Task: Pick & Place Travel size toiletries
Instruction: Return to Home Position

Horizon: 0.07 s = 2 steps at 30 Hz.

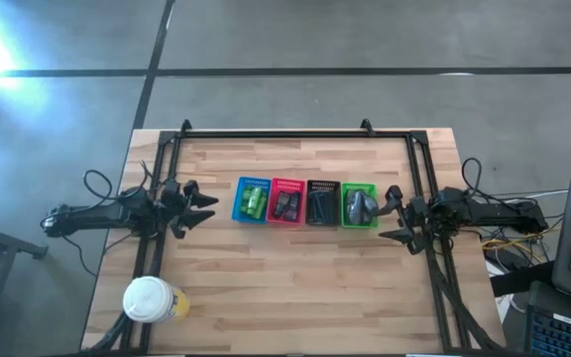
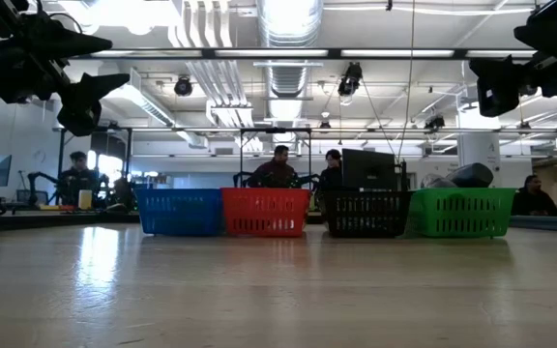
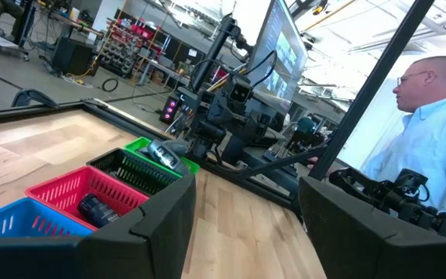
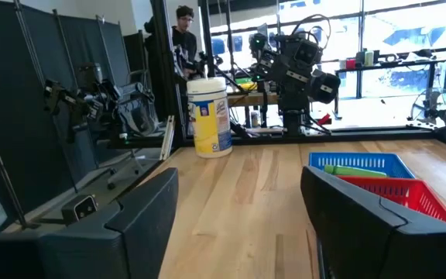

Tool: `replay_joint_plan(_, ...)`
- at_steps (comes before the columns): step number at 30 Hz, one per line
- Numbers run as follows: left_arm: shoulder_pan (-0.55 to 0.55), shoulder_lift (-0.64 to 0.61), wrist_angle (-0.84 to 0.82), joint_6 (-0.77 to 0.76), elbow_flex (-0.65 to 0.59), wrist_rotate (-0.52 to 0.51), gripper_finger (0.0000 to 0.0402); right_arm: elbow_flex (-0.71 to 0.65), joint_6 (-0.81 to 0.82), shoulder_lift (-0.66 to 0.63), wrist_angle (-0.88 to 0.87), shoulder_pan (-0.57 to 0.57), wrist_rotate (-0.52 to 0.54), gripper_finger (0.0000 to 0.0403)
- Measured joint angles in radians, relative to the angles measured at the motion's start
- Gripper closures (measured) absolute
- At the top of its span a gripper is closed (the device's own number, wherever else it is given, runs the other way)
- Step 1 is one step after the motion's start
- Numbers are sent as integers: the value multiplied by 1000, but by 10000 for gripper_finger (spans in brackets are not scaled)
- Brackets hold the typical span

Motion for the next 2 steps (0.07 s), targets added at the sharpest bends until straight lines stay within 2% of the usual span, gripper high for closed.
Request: replay_joint_plan(2, 0, 0, 0, 0, 0, 0, 167, 0, 0, 0, 0, 0, 0, 128)
